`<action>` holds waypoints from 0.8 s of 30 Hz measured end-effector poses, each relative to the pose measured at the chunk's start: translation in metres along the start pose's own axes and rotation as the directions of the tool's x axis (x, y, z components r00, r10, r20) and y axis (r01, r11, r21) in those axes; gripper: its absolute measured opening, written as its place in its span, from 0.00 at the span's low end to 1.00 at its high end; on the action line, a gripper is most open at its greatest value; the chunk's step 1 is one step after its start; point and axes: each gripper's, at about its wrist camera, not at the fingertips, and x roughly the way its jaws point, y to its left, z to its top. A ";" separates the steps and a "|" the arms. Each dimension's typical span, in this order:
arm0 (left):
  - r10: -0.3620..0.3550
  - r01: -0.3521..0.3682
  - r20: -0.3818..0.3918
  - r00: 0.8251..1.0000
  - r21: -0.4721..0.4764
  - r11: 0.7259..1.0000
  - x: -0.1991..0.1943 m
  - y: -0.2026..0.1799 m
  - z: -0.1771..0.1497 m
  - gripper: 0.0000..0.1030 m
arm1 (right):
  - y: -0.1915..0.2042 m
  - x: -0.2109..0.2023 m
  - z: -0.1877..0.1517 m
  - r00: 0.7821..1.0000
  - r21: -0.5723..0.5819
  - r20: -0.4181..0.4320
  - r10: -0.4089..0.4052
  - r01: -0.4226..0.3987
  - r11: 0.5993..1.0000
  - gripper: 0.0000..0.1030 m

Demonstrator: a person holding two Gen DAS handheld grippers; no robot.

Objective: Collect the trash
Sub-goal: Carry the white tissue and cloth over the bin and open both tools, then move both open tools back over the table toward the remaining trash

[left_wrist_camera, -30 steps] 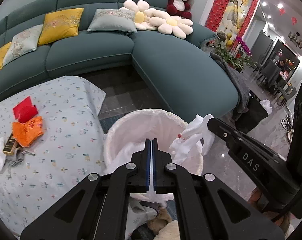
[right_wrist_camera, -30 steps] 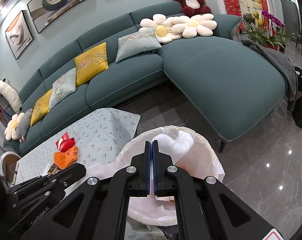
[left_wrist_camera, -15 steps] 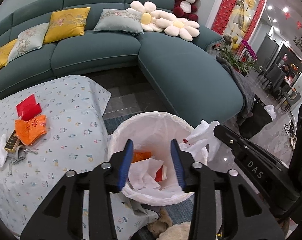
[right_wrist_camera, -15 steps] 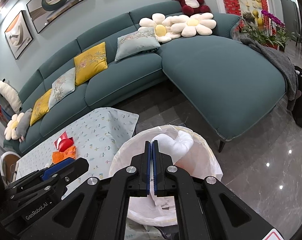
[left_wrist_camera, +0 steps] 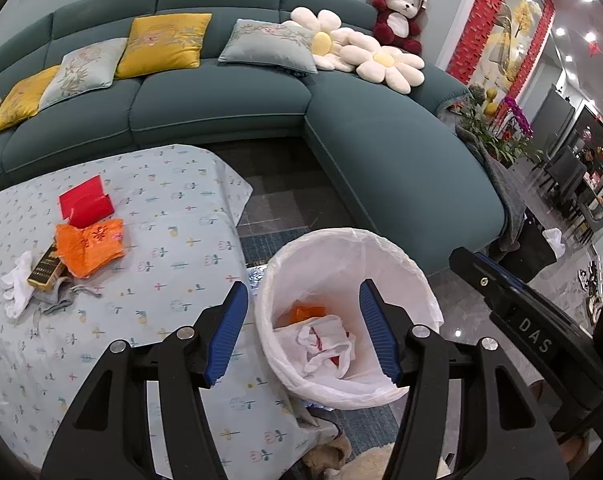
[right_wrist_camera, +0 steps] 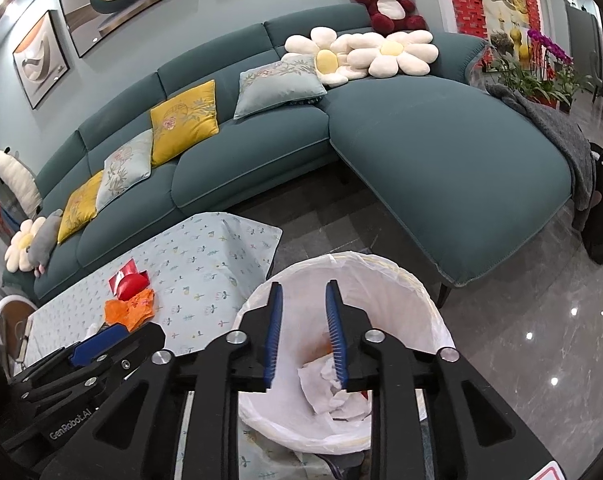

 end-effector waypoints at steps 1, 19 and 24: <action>0.003 -0.003 0.001 1.000 -0.003 1.000 -0.001 0.002 0.000 0.54 | 0.002 -0.001 0.000 1.000 -0.004 0.001 -0.001 0.001 1.000 0.28; 0.100 -0.095 0.034 0.994 -0.124 0.988 -0.033 0.083 -0.008 0.66 | 0.076 0.001 -0.008 0.999 -0.109 -0.023 0.041 -0.043 0.993 0.47; 0.139 -0.131 0.036 0.990 -0.165 0.978 -0.042 0.113 -0.013 0.70 | 0.105 0.004 -0.014 0.997 -0.150 -0.043 0.059 -0.065 0.986 0.47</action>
